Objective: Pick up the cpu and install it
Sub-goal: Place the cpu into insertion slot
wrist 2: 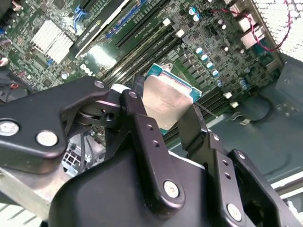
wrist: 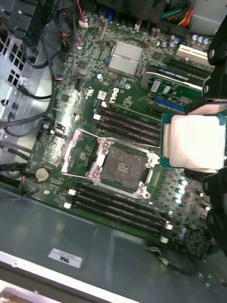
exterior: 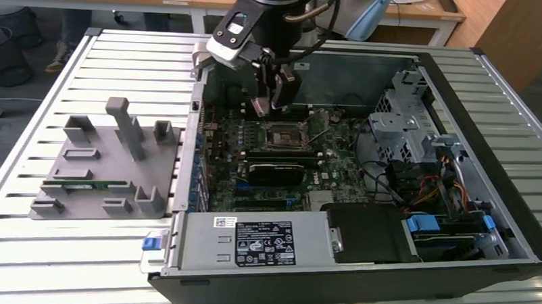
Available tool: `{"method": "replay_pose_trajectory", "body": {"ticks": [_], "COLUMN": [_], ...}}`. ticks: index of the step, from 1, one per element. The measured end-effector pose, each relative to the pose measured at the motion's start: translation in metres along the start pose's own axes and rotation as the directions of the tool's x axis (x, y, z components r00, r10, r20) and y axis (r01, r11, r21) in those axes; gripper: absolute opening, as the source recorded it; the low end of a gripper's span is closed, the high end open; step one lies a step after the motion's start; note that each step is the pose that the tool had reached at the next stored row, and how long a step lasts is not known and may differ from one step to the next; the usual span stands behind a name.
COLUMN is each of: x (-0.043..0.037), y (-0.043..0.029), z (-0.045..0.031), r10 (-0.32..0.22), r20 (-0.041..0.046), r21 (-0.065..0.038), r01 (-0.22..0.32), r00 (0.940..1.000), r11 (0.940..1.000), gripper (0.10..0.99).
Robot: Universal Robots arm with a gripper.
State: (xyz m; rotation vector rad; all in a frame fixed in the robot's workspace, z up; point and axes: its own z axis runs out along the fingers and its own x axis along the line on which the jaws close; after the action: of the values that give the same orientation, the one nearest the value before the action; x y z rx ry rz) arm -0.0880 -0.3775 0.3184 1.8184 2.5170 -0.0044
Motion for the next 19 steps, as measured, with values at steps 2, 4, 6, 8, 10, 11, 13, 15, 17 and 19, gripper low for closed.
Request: {"method": "replay_pose_trajectory", "body": {"ticks": [2,4,6,8,10,11,13,15,17,19], "x": [0.0004,0.0013,0.0016,0.0019,0.002,0.002,0.002,0.002,0.0021,0.002], "y": [0.0057,0.0112,0.0144,0.0154,0.0154,0.0154,0.0154,0.0155,0.0156,0.0159], "z": [0.0019,0.0036,0.0053,0.0073,0.0089,0.0097,0.0112,0.0124,0.0137,0.0152], "r10": [0.0,0.0,0.0,0.005,0.031,0.046,0.076,0.102,0.127,0.149], "r20": [-0.0001,-0.0001,-0.0001,-0.0002,0.0004,0.0007,0.0013,0.0019,0.0025,0.003], "r21": [0.0,0.0,0.0,0.0,0.001,0.001,0.002,0.003,0.004,0.004], "r01": [0.0,0.0,0.0,-0.005,-0.031,-0.046,-0.076,-0.102,-0.127,-0.149], "r00": [1.0,1.0,1.0,1.0,0.9995,0.9989,0.9971,0.9948,0.9919,0.9889], "r11": [1.0,1.0,1.0,1.0,0.9995,0.9989,0.9971,0.9948,0.9919,0.9889], "gripper": [0.533,0.533,0.533,0.533,0.533,0.533,0.533,0.533,0.533,0.533]}}
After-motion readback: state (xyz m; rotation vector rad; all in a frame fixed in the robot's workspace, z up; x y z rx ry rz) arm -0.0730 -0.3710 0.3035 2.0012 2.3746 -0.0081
